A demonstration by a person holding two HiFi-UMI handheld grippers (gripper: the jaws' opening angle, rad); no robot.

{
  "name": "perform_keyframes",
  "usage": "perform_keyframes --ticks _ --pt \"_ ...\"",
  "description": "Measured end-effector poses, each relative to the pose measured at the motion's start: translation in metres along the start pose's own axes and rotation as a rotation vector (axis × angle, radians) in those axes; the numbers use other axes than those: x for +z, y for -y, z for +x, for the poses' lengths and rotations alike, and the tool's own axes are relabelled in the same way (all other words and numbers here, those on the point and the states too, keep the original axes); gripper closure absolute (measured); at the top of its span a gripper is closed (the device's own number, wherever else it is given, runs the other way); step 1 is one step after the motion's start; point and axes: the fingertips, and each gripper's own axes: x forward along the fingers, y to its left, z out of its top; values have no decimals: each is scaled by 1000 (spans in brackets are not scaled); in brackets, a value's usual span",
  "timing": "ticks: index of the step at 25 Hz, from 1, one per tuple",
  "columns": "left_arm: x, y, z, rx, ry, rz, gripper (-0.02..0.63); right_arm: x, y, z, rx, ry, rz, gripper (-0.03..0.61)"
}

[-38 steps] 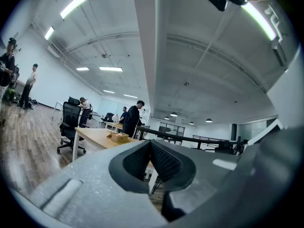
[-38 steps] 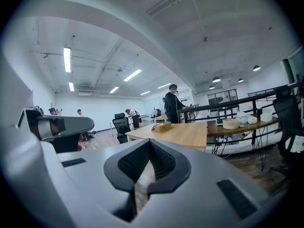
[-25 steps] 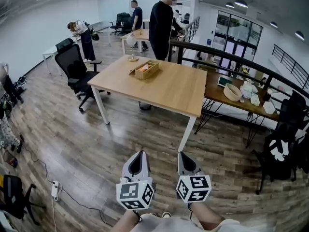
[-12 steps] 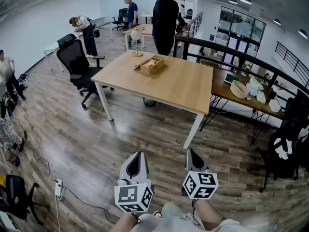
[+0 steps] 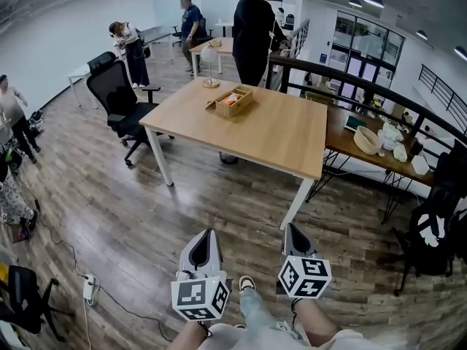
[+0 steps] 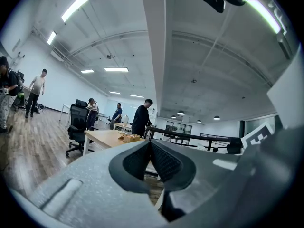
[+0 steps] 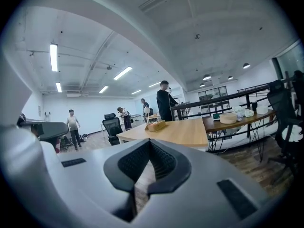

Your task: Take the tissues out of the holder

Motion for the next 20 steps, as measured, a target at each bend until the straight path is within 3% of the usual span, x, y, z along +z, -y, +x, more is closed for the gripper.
perform_keyframes --ticks 20 --pt "9 -23 127 59 -17 12 603 41 20 133 87 -25 -13 581"
